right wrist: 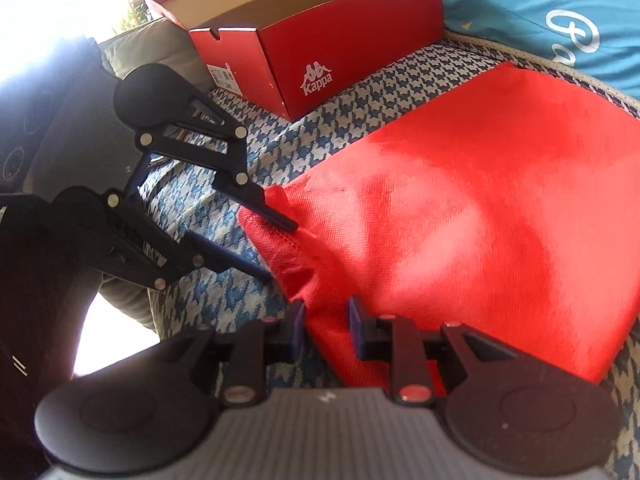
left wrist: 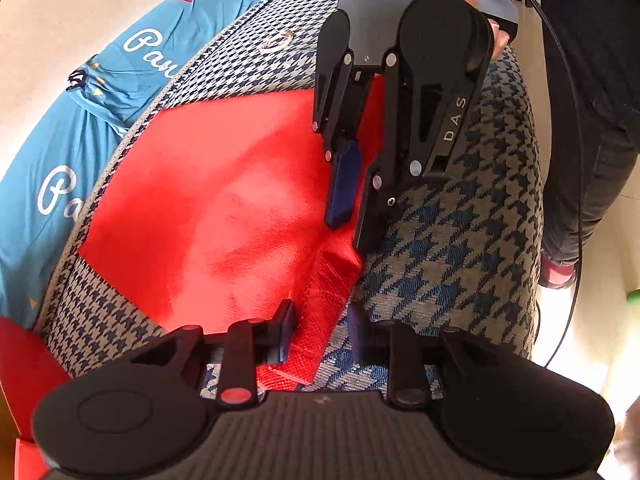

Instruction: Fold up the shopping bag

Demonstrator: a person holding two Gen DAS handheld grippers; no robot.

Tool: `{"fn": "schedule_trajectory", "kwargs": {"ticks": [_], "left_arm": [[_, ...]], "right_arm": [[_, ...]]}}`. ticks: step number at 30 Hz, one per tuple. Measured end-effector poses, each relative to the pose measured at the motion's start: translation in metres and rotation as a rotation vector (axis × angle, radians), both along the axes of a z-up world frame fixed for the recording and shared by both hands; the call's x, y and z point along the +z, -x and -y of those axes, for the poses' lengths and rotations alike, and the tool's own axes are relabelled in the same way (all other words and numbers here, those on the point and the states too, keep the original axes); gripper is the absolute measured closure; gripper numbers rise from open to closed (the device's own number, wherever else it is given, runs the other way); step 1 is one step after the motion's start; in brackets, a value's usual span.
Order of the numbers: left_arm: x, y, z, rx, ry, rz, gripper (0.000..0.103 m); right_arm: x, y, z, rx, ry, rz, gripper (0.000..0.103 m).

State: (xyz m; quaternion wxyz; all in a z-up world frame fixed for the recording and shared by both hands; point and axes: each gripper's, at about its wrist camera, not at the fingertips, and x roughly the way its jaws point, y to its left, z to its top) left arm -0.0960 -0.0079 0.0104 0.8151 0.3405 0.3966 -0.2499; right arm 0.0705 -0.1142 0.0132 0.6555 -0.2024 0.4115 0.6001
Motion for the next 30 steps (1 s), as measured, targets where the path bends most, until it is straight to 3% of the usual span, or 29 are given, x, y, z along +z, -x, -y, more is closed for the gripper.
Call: {"fn": "schedule_trajectory", "kwargs": {"ticks": [5, 9, 14, 17, 26, 30], "left_arm": [[-0.001, -0.009, -0.009, 0.030, 0.062, -0.045, 0.079], [0.000, -0.019, -0.020, 0.074, 0.142, -0.097, 0.081], [0.002, -0.027, -0.033, 0.085, 0.211, -0.160, 0.082], [0.003, -0.035, -0.036, 0.094, 0.234, -0.192, 0.082], [0.003, -0.043, -0.043, 0.145, 0.296, -0.250, 0.082], [0.002, -0.048, -0.048, 0.164, 0.325, -0.282, 0.082]], "right_arm": [[-0.002, -0.010, 0.004, -0.046, -0.023, -0.069, 0.082], [-0.002, -0.007, 0.005, -0.052, -0.027, -0.053, 0.083], [0.004, 0.018, 0.003, 0.022, -0.005, 0.116, 0.079], [0.004, 0.040, 0.004, 0.081, 0.022, 0.276, 0.074], [-0.001, 0.090, 0.016, 0.171, 0.084, 0.590, 0.073], [-0.004, 0.092, 0.012, 0.144, 0.090, 0.629, 0.076]]}}
